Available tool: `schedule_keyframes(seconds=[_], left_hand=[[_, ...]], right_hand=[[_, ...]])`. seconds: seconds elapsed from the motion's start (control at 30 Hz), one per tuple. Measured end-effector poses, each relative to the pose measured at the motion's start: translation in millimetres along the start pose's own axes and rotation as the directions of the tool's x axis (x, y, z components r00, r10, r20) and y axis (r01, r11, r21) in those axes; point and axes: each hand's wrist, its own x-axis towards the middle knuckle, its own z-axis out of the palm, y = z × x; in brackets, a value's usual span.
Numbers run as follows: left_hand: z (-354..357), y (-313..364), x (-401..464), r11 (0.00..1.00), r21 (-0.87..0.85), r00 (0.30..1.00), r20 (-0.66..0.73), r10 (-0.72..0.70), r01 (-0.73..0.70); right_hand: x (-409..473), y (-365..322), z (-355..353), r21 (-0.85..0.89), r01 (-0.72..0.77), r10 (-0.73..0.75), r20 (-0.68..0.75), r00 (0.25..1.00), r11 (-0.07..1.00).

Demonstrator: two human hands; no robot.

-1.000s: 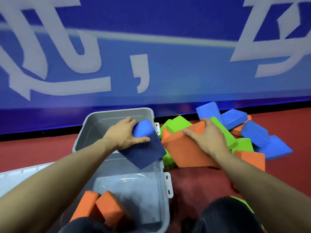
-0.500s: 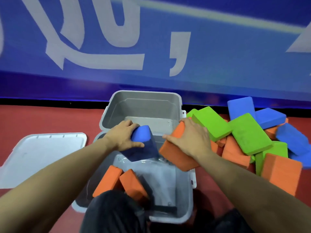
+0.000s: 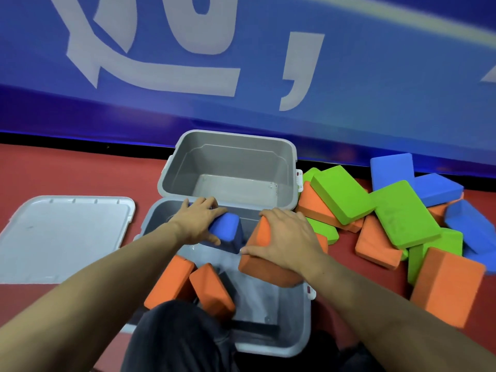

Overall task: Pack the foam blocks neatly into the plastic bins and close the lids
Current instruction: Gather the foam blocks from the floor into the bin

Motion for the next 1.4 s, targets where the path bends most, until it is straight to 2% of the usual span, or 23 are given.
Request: schedule_keyframes(seconds=[0.13,0.27,0.33,0.4,0.47,0.77,1.07,1.4], left_hand=[[5,-1,-6,0.997,-0.072,1.000,0.006,-0.027,0.027],[22,14,-7,0.995,-0.104,1.000,0.001,0.006,-0.006],[34,26,-4,0.994,-0.109,1.000,0.004,0.021,-0.021],[43,37,0,0.991,-0.129,1.000,0.011,0.022,-0.021],[51,46,5,0.988,-0.151,1.000,0.028,0.015,-0.011],[86,78,30,0.987,-0.161,0.992,0.124,0.036,-0.016],[94,120,51,0.957,-0.254,0.959,0.206,0.193,-0.138],[62,121,58,0.952,-0.258,0.980,0.069,0.185,-0.162]], right_hand=[[-12,3,30,0.041,-0.094,0.092,0.064,0.994,0.995],[-24,-1,67,0.082,-0.192,0.175,0.180,0.968,0.978],[-28,-3,86,0.103,-0.209,0.174,0.273,0.946,0.973],[-28,-5,101,0.126,-0.222,0.150,0.425,0.893,0.967],[-28,-2,109,0.166,-0.271,0.152,0.514,0.844,0.948],[-29,54,90,0.166,-0.328,0.225,0.449,0.865,0.930],[-31,93,81,0.137,-0.385,0.282,0.471,0.836,0.913],[-29,124,62,0.156,-0.352,0.268,0.394,0.879,0.923]])
